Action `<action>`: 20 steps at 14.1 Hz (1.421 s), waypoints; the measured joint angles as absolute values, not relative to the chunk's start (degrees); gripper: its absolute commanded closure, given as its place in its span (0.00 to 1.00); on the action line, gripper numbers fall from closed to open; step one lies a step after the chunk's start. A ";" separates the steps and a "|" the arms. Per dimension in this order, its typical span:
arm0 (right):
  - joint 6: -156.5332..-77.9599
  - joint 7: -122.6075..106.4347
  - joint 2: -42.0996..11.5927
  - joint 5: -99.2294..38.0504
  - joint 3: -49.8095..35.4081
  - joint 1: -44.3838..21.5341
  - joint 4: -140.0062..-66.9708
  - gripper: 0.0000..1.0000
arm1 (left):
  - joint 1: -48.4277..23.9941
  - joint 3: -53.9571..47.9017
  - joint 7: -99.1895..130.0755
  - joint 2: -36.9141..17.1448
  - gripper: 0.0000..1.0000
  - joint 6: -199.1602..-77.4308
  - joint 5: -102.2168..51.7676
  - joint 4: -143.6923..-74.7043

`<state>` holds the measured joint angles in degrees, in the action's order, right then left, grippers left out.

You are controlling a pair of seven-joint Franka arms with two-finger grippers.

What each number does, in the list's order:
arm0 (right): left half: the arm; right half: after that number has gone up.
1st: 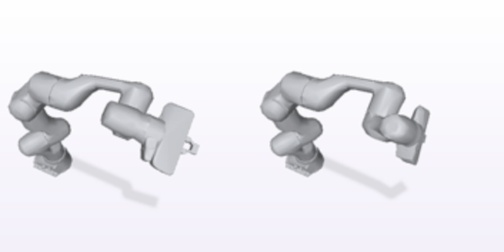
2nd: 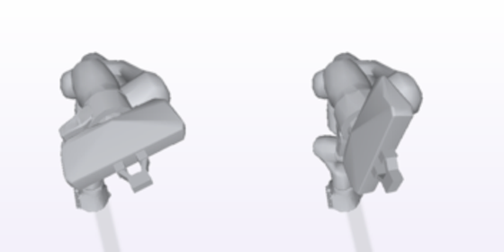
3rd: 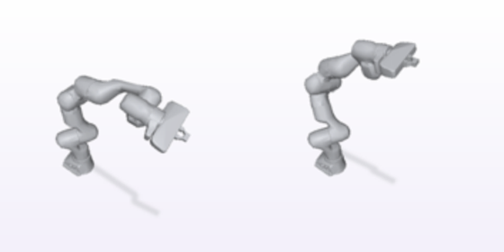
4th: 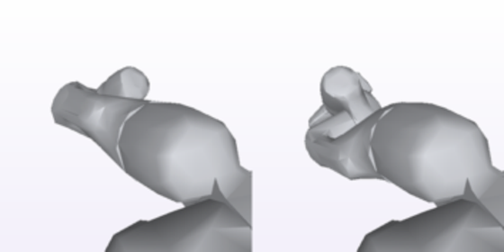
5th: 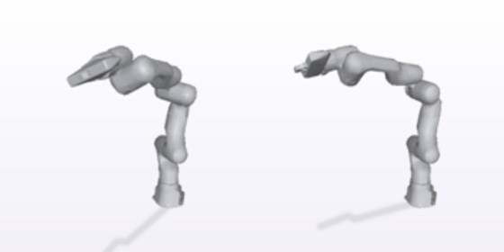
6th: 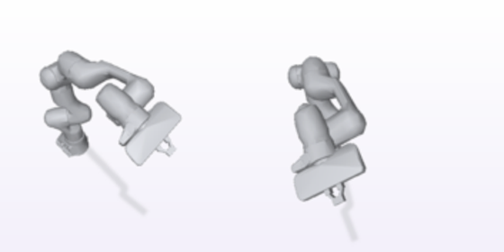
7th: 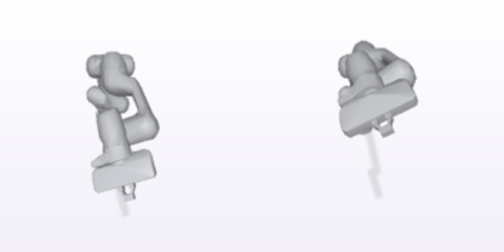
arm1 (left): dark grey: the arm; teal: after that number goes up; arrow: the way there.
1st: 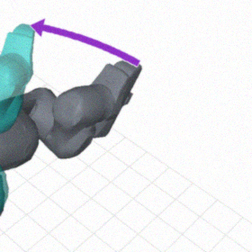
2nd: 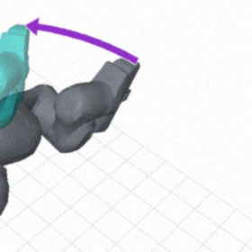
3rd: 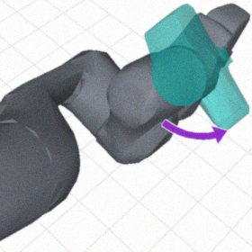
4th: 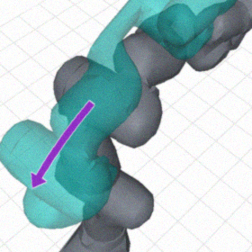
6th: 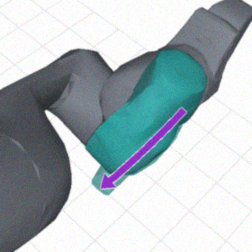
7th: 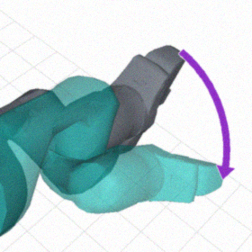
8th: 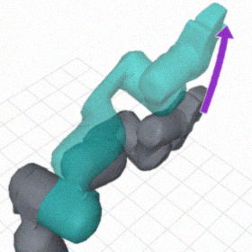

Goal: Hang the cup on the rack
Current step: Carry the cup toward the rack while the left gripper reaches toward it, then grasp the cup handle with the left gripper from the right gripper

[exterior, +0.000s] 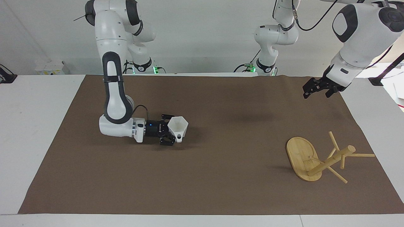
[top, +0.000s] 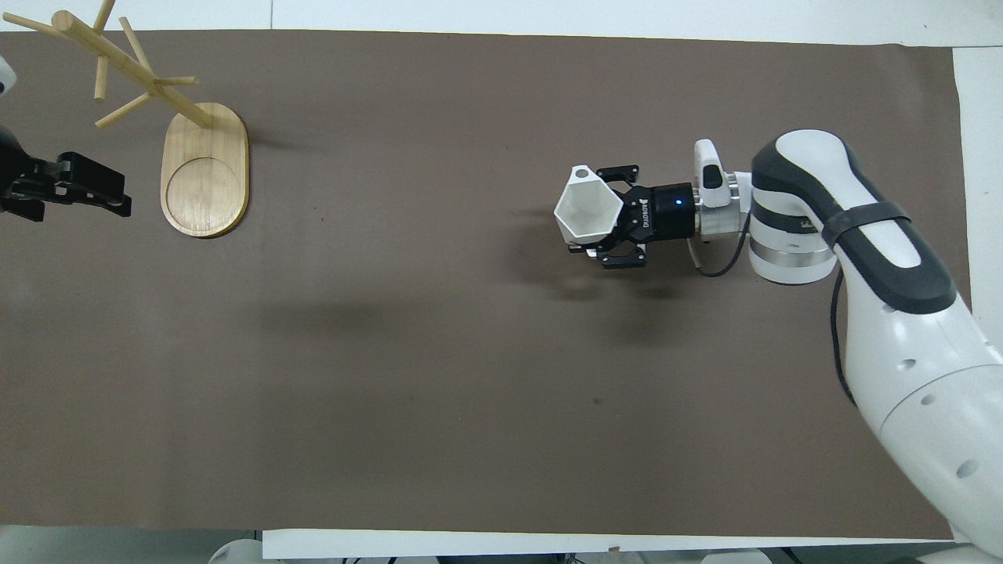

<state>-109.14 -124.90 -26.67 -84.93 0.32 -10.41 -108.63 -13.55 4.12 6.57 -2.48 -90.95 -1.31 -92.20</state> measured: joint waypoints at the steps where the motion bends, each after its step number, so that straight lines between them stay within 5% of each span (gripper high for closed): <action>1: -111.57 -123.79 -26.04 -87.86 0.32 -12.80 -108.54 0.72 | -15.79 4.03 10.36 -2.19 0.00 -92.62 -1.31 -93.23; 9: -120.33 -123.16 -25.70 -99.19 0.44 -21.37 -108.70 0.72 | -30.74 3.49 36.92 -7.46 0.00 -107.14 -1.28 -97.53; 18: -120.52 -123.16 -25.70 -99.77 0.61 -21.64 -108.61 0.71 | -38.27 3.27 47.63 -21.75 0.03 -108.12 -5.39 -81.76; 19: -120.52 -123.16 -25.70 -99.77 0.61 -21.64 -108.61 0.71 | -38.87 3.27 47.89 -21.99 0.20 -107.96 -6.35 -81.89; 20: -120.52 -123.16 -25.70 -99.77 0.61 -21.64 -108.61 0.71 | -39.46 3.27 48.15 -22.12 0.68 -107.80 -6.95 -82.46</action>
<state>-120.52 -123.16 -25.70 -99.77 0.61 -21.64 -108.61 -39.46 3.27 48.15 -22.12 -107.80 -6.95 -82.46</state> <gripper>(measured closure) 0.229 0.022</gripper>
